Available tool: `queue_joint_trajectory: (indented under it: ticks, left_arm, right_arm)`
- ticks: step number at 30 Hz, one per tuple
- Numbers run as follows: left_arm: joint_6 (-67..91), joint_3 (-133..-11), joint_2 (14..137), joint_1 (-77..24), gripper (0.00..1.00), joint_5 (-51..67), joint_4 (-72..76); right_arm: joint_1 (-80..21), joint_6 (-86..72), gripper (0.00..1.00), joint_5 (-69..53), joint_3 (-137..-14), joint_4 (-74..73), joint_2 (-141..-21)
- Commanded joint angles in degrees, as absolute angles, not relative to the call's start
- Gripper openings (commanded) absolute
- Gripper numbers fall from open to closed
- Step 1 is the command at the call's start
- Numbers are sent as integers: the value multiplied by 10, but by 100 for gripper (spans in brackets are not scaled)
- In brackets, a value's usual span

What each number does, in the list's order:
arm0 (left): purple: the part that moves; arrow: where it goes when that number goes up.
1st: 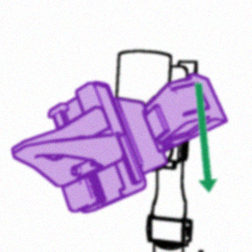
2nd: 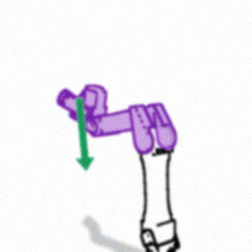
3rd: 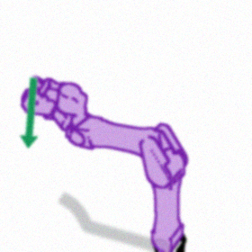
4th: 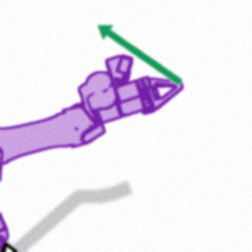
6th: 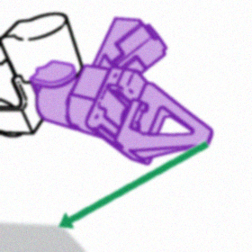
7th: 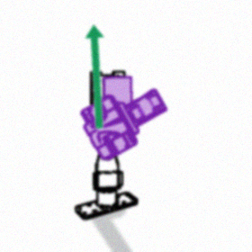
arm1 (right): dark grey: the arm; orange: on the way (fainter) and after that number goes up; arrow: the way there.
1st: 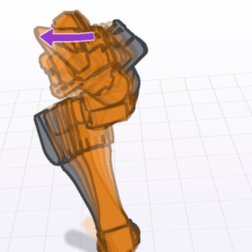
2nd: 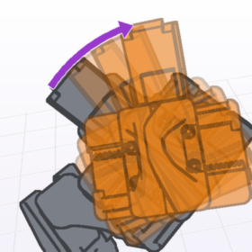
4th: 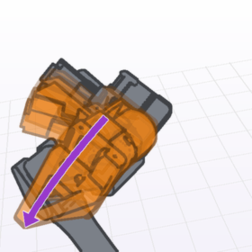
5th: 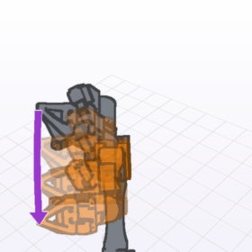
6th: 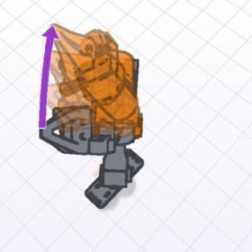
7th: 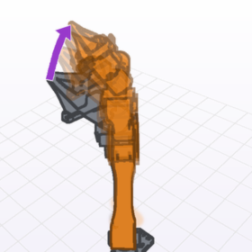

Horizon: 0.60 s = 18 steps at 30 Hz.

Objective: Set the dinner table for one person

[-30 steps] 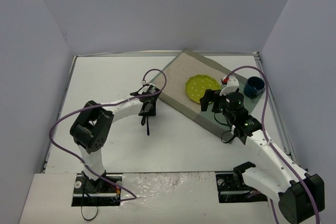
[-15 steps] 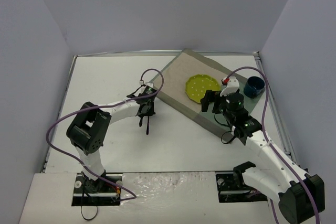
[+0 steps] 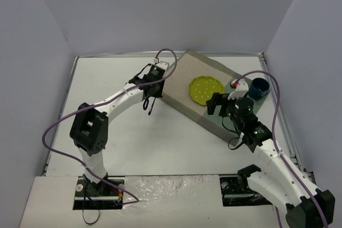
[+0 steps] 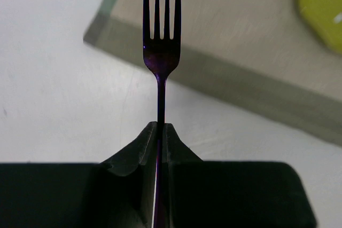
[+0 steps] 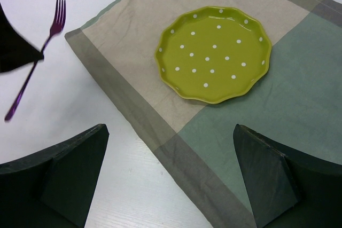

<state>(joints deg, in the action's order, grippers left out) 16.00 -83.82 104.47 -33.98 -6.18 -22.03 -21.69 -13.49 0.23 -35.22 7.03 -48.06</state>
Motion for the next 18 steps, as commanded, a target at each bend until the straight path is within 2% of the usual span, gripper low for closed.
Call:
queue_joint_trajectory:
  ticks: [1, 13, 18]
  left_arm:
    - [60, -986, 1094, -335, 0, -40, -243]
    - [-40, -1253, 1282, -330, 0, 33, -249]
    - [-53, -1318, 1335, -326, 0, 49, -243]
  right_arm:
    - [-214, -135, 100, 11, -367, 81, -461]
    - [-214, -138, 100, -8, -373, 52, -450]
    - [-214, -143, 100, -13, -370, 43, -438]
